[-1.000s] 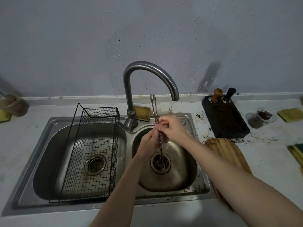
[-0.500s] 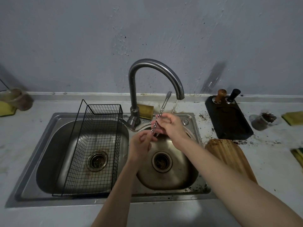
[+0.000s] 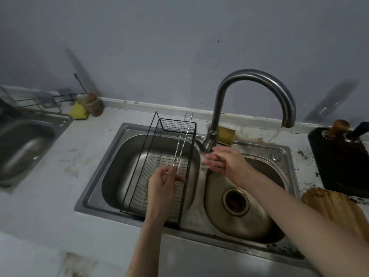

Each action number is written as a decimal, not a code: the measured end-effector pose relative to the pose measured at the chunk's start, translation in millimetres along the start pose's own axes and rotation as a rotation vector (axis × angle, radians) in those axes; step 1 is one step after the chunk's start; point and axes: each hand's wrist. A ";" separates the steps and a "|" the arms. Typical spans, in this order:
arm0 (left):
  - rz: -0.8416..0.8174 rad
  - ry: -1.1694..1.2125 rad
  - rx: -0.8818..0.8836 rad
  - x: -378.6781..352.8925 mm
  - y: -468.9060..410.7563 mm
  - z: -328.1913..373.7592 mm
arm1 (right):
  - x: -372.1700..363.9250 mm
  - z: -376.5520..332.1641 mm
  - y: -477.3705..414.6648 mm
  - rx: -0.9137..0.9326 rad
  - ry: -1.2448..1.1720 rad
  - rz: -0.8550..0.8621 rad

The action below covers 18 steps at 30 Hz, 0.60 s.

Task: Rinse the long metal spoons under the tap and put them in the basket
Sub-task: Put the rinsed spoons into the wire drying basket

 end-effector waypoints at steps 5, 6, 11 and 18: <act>0.048 0.000 0.146 16.8 -36.7 -11.4 | -33.9 14.6 -25.0 -0.132 -0.047 0.056; 0.050 -0.027 0.184 18.4 -45.0 -14.1 | -39.3 15.7 -29.5 -0.151 -0.070 0.066; 0.012 -0.131 0.389 23.0 -81.8 -30.4 | -56.9 13.9 -47.4 -0.157 -0.207 0.162; -0.007 -0.205 0.509 21.2 -98.5 -55.4 | -62.3 19.1 -52.8 -0.134 -0.451 0.316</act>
Point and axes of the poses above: each hand's wrist, its own y-axis away from the middle knuckle, its own x-axis out of the back of the hand, z = x × y, and after that the axes turned 12 degrees about x, right-handed
